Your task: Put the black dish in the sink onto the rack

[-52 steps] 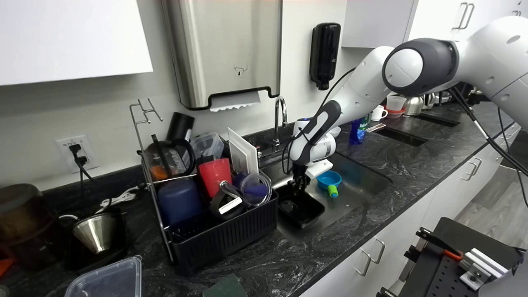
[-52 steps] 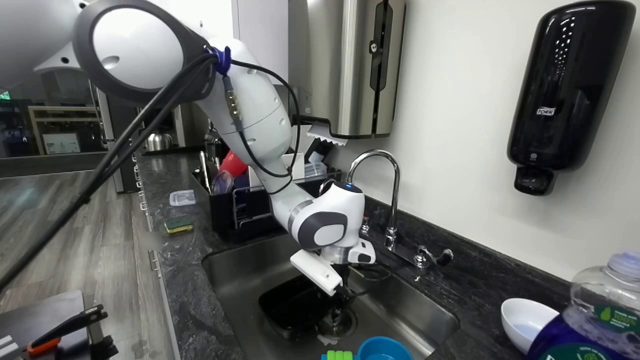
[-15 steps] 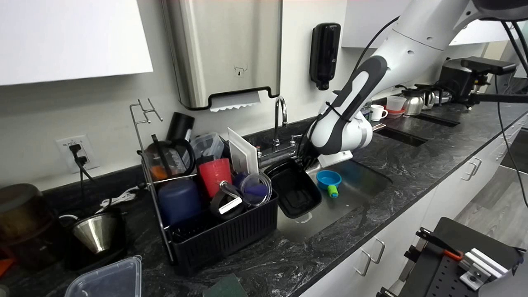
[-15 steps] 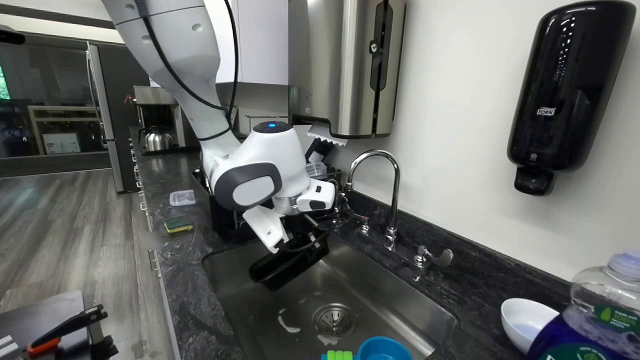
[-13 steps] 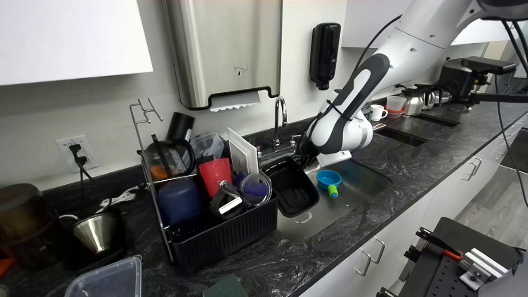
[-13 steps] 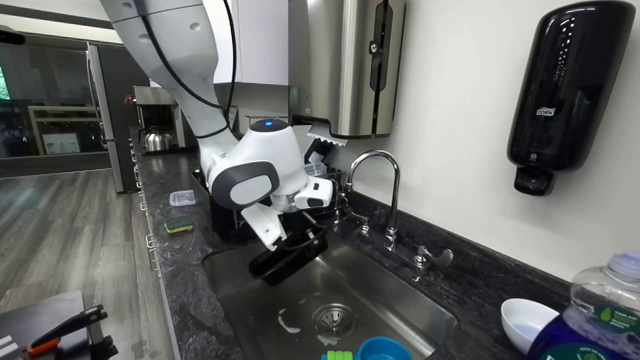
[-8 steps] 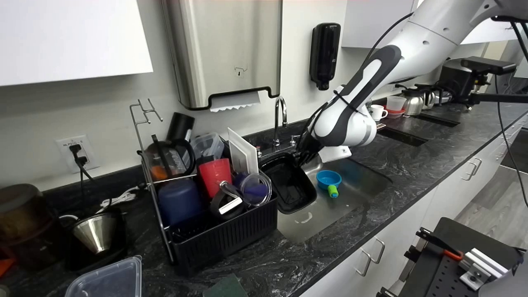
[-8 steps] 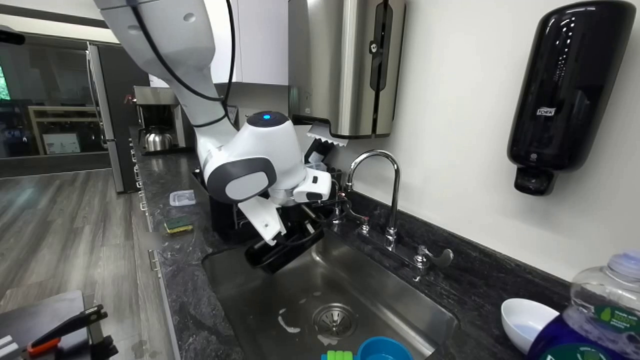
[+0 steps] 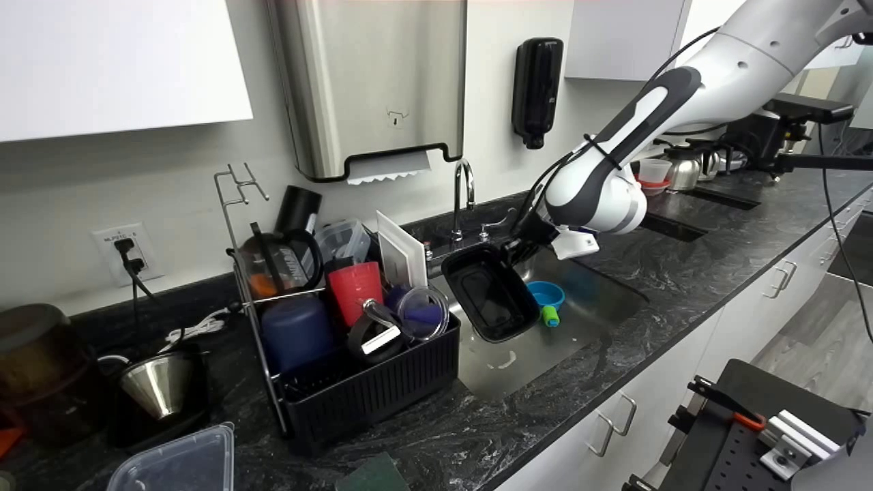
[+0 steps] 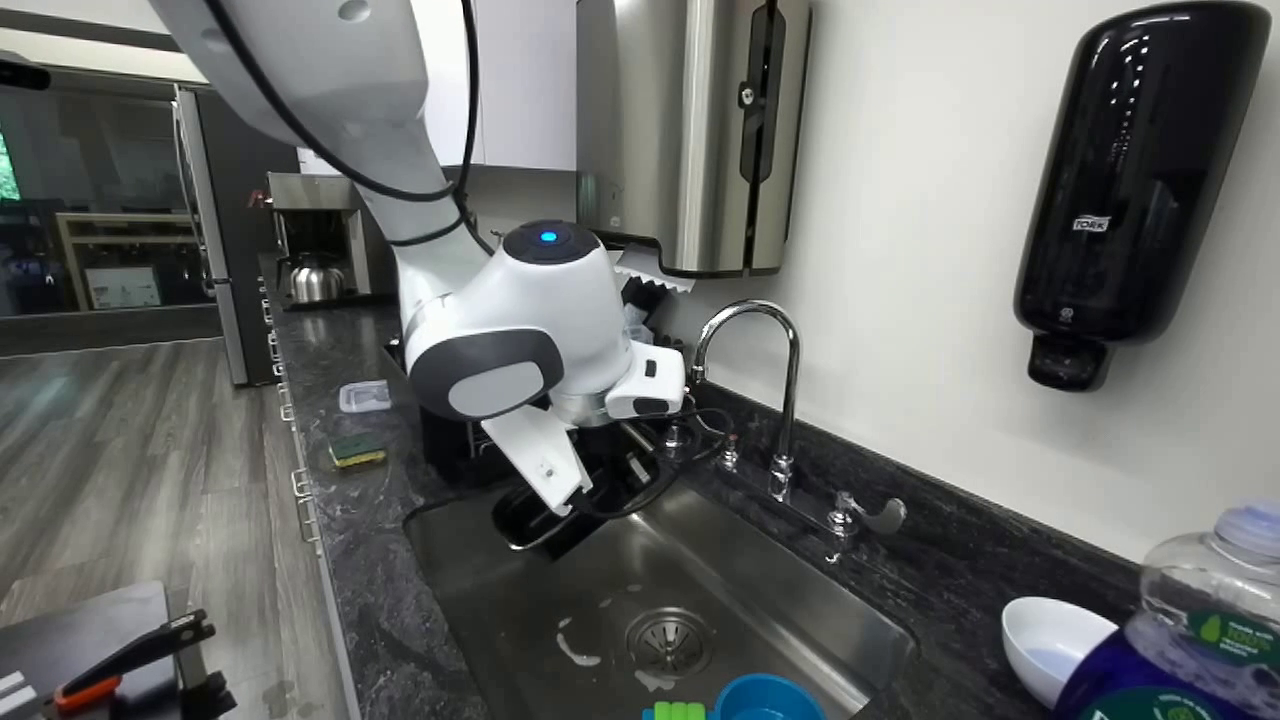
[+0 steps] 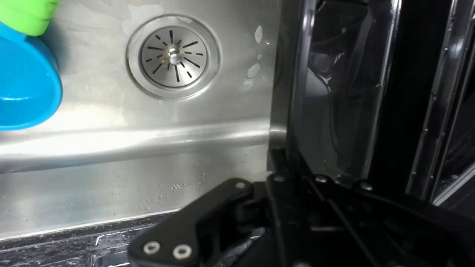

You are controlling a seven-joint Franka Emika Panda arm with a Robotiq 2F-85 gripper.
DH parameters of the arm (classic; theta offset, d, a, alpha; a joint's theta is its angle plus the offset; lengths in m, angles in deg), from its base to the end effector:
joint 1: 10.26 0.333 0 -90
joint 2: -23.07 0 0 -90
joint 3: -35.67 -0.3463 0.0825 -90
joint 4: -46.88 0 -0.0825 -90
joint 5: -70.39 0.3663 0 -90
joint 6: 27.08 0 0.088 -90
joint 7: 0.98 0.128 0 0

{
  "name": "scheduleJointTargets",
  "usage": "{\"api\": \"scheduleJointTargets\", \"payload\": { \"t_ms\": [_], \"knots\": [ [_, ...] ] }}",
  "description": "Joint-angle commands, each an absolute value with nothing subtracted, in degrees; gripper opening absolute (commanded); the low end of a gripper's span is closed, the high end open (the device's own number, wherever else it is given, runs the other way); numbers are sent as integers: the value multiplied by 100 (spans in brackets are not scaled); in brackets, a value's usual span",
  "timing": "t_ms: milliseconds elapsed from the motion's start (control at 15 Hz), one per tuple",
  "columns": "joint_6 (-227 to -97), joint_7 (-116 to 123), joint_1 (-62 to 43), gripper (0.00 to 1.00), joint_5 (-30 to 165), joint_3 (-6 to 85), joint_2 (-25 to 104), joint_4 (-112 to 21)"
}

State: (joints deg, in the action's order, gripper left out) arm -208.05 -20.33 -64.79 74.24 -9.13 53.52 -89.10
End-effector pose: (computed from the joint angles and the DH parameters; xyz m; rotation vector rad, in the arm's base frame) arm 0.5414 -0.1006 0.2298 -2.8152 0.0652 -0.6691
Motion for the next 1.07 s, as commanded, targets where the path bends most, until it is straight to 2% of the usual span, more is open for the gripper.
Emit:
{"api": "scheduleJointTargets", "payload": {
  "t_ms": [0,467,1000],
  "knots": [
    [-20360,-2287,-7327,2,6909,-1496,5798,-8810],
    [-19316,-3298,-8274,2,6517,-2162,6538,-8618],
    [-18985,-4031,-8960,2,6635,-2811,7432,-8462]
  ]
}}
